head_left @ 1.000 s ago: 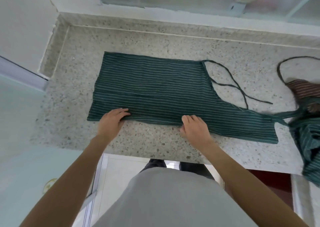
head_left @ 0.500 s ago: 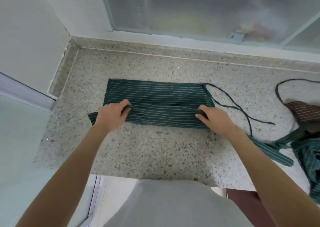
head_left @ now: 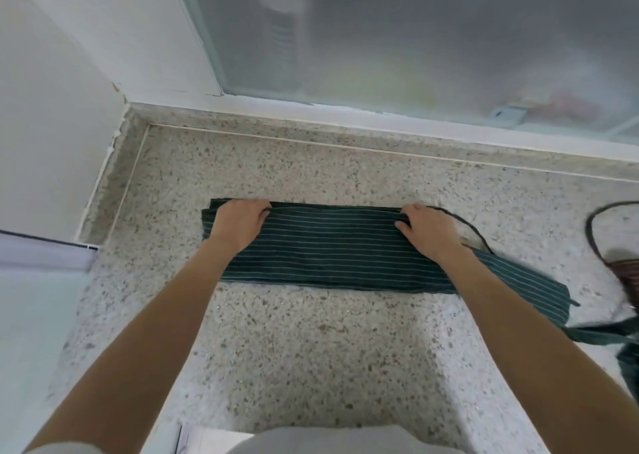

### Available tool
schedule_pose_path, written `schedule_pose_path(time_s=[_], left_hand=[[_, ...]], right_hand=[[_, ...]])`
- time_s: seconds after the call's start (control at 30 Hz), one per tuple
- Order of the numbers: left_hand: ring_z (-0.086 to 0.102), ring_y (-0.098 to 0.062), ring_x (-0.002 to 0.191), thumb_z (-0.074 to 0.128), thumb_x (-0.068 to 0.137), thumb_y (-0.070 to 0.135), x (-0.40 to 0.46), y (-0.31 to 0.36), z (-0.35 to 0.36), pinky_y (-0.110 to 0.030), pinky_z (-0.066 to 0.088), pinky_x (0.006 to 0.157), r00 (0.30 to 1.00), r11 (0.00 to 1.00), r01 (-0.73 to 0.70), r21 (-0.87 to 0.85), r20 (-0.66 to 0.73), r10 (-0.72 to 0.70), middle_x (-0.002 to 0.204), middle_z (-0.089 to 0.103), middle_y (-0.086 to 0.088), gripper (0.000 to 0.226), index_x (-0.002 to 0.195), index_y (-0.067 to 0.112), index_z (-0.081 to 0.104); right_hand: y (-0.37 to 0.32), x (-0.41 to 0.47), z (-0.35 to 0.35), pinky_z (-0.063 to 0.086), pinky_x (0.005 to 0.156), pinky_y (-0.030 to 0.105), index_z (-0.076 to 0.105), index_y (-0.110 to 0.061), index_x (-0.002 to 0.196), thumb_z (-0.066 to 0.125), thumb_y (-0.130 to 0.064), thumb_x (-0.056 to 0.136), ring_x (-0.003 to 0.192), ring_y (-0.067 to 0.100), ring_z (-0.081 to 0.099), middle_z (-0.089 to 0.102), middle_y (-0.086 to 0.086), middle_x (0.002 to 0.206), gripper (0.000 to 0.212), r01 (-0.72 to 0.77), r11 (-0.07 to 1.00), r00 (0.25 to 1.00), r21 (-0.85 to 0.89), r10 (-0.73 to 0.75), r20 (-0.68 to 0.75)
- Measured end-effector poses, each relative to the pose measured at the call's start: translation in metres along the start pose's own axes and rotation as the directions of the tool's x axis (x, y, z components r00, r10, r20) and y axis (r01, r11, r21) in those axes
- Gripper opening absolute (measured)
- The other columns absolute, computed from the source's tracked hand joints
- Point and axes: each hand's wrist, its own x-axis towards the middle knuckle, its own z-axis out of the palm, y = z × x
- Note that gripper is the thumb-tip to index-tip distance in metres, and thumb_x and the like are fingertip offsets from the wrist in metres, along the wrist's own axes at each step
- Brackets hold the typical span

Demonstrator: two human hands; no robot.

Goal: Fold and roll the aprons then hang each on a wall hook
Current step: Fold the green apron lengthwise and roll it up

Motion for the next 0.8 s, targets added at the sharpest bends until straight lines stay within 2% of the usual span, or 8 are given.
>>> schedule_pose_path(time_s=[0.13, 0.23, 0.37, 0.47, 0.53, 0.57, 0.7, 0.8], left_hand=[[0.066, -0.029, 0.089, 0.051, 0.095, 0.019, -0.001, -0.009, 0.008, -0.038, 0.053, 0.074, 0.997, 0.995, -0.040, -0.092, -0.076, 0.033, 0.103, 0.070, -0.008, 0.023, 0.113, 0.017, 0.066], [0.065, -0.031, 0.086, 0.055, 0.092, 0.009, 0.001, -0.016, 0.009, -0.040, 0.054, 0.072, 0.987, 0.985, -0.137, -0.102, -0.100, 0.127, 0.101, 0.070, -0.012, 0.022, 0.111, 0.013, 0.065], [0.063, -0.031, 0.082, 0.054, 0.094, 0.022, 0.006, -0.026, 0.008, -0.038, 0.050, 0.069, 0.985, 0.993, -0.115, 0.009, -0.126, 0.115, 0.094, 0.068, -0.010, 0.018, 0.105, 0.012, 0.063], [0.058, -0.031, 0.085, 0.058, 0.090, 0.022, 0.008, -0.031, 0.011, -0.040, 0.042, 0.079, 0.966, 0.982, -0.139, 0.129, -0.199, 0.163, 0.091, 0.066, -0.009, 0.014, 0.097, 0.012, 0.064], [0.057, -0.031, 0.089, 0.062, 0.086, 0.013, 0.008, -0.033, 0.014, -0.038, 0.033, 0.088, 0.951, 0.974, -0.167, 0.150, -0.234, 0.199, 0.095, 0.065, -0.008, 0.013, 0.098, 0.014, 0.064], [0.056, -0.031, 0.093, 0.064, 0.082, 0.006, 0.007, -0.034, 0.017, -0.038, 0.029, 0.092, 0.951, 0.974, -0.171, 0.147, -0.233, 0.202, 0.099, 0.064, -0.007, 0.020, 0.101, 0.015, 0.064], [0.048, -0.030, 0.113, 0.059, 0.073, -0.006, -0.004, -0.043, 0.019, -0.045, 0.014, 0.108, 0.978, 0.988, -0.084, 0.127, -0.178, 0.106, 0.115, 0.057, -0.007, 0.050, 0.117, 0.018, 0.058], [0.046, -0.031, 0.117, 0.051, 0.087, 0.004, -0.011, -0.055, 0.018, -0.045, 0.026, 0.105, 0.978, 0.999, 0.052, -0.002, -0.204, -0.051, 0.119, 0.056, -0.009, 0.035, 0.119, 0.017, 0.057]], right_hand=[[-0.008, 0.008, 0.006, 0.045, 0.057, 0.031, 0.053, -0.015, 0.114, 0.042, -0.043, 0.097, 0.082, 0.025, 0.062, 0.061, 0.003, 0.103, 0.034, -0.061, 0.995, 0.996, -0.084, 0.055, -0.073], [-0.013, 0.012, 0.009, 0.039, 0.053, 0.029, 0.053, -0.014, 0.111, 0.043, -0.041, 0.097, 0.078, 0.024, 0.062, 0.061, 0.003, 0.100, 0.031, -0.089, 0.986, 0.994, -0.140, 0.078, -0.082], [-0.013, 0.011, 0.009, 0.037, 0.052, 0.029, 0.054, -0.013, 0.110, 0.044, -0.034, 0.098, 0.079, 0.026, 0.062, 0.062, 0.005, 0.099, 0.027, -0.118, 0.986, 0.989, -0.121, 0.106, -0.104], [-0.011, 0.010, 0.010, 0.037, 0.052, 0.029, 0.052, -0.013, 0.113, 0.047, -0.031, 0.097, 0.080, 0.027, 0.063, 0.063, 0.006, 0.101, 0.024, -0.114, 0.990, 0.987, -0.087, 0.103, -0.119], [-0.012, 0.010, 0.011, 0.036, 0.052, 0.029, 0.051, -0.014, 0.115, 0.047, -0.030, 0.097, 0.079, 0.028, 0.063, 0.063, 0.006, 0.102, 0.024, -0.116, 0.988, 0.987, -0.099, 0.104, -0.124], [-0.012, 0.010, 0.011, 0.035, 0.051, 0.029, 0.051, -0.014, 0.115, 0.047, -0.030, 0.097, 0.078, 0.027, 0.063, 0.063, 0.005, 0.101, 0.024, -0.121, 0.987, 0.986, -0.107, 0.107, -0.127], [-0.010, 0.011, 0.014, 0.034, 0.050, 0.028, 0.052, -0.016, 0.115, 0.048, -0.030, 0.097, 0.077, 0.027, 0.063, 0.064, 0.004, 0.101, 0.023, -0.144, 0.983, 0.982, -0.116, 0.127, -0.142], [-0.013, 0.011, 0.015, 0.029, 0.047, 0.026, 0.052, -0.015, 0.115, 0.046, -0.029, 0.098, 0.075, 0.026, 0.062, 0.063, 0.005, 0.101, 0.023, -0.151, 0.980, 0.981, -0.132, 0.132, -0.145]])
